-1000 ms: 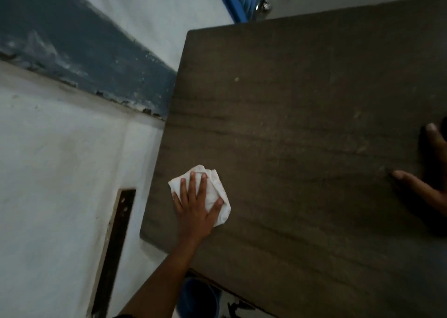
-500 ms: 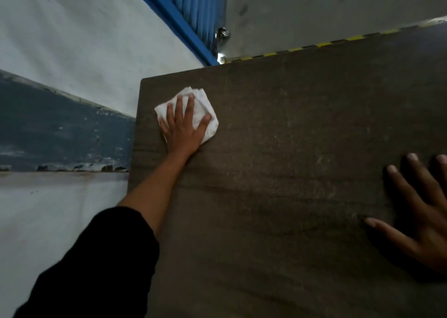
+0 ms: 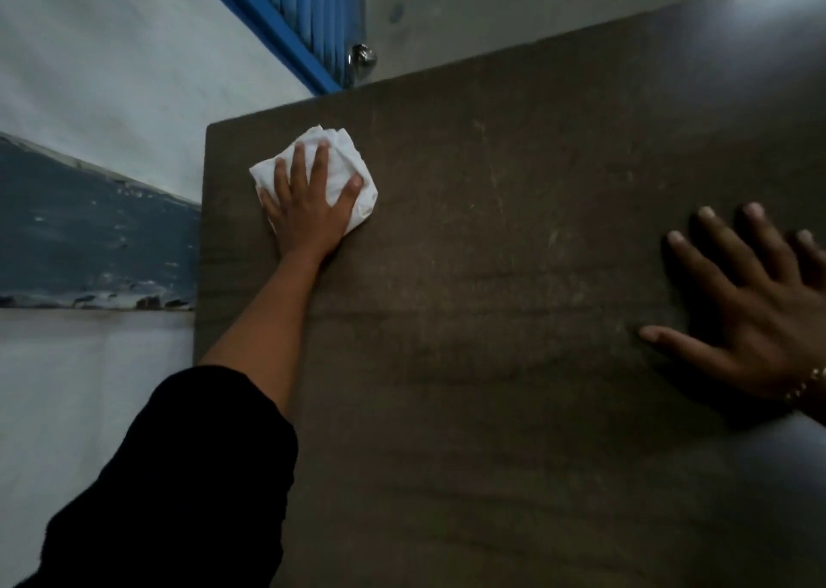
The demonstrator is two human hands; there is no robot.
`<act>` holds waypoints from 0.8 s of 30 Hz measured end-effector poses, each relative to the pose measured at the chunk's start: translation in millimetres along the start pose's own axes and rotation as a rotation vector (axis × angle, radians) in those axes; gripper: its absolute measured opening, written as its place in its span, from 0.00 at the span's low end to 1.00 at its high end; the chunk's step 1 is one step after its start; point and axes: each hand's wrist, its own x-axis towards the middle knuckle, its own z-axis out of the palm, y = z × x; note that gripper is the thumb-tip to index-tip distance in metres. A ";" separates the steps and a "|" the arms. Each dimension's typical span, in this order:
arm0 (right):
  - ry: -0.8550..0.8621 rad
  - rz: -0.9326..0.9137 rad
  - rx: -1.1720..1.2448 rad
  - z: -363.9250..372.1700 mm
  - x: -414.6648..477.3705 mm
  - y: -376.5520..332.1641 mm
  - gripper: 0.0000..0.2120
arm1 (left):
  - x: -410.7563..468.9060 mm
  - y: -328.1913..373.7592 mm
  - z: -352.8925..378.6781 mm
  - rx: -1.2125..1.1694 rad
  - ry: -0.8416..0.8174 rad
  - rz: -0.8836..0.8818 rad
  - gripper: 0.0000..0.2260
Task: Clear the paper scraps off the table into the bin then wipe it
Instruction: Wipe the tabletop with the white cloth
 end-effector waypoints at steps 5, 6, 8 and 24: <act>0.065 -0.009 0.093 1.4 -6.4 -3.7 0.49 | -134.9 -33.9 21.4 0.013 -0.022 0.029 0.39; 0.067 -0.014 0.080 4.9 -5.4 -1.3 0.49 | -164.6 -41.8 25.6 0.023 -0.024 0.035 0.39; 0.060 -0.023 0.076 13.6 -2.8 3.4 0.50 | -224.0 -56.8 34.7 0.039 -0.057 0.042 0.39; 0.083 -0.061 0.054 -0.7 -5.3 -1.8 0.49 | -491.7 -90.2 68.8 0.170 -0.214 -0.085 0.38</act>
